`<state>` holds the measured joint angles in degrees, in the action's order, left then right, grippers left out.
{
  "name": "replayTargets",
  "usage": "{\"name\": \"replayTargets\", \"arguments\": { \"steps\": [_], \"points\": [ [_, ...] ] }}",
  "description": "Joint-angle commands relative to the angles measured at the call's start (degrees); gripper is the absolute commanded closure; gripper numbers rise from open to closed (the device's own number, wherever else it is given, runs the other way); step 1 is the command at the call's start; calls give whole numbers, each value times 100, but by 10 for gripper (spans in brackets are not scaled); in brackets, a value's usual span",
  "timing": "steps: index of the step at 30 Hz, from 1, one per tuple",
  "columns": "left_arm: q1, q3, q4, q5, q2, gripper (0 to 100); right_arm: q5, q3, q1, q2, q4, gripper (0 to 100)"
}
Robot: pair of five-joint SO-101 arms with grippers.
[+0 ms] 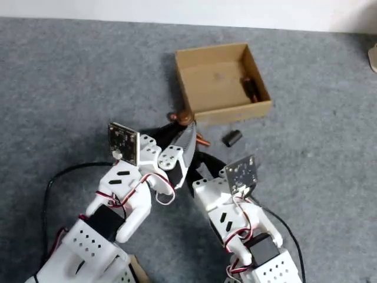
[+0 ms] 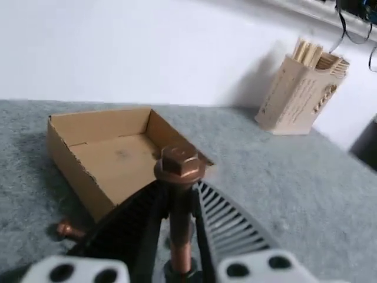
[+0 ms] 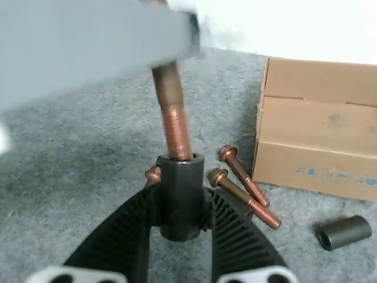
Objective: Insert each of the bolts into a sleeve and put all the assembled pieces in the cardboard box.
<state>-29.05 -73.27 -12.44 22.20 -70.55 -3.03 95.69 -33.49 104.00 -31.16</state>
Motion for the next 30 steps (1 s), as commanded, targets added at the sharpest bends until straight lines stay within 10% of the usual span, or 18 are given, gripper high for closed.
{"name": "replayTargets", "arguments": {
  "steps": [1,30],
  "points": [
    [57,57,9,9,-136,995,70,796,-4,92,22,994],
    [22,198,-554,703,-136,995,791,796,-4,92,796,994]
  ]
}}
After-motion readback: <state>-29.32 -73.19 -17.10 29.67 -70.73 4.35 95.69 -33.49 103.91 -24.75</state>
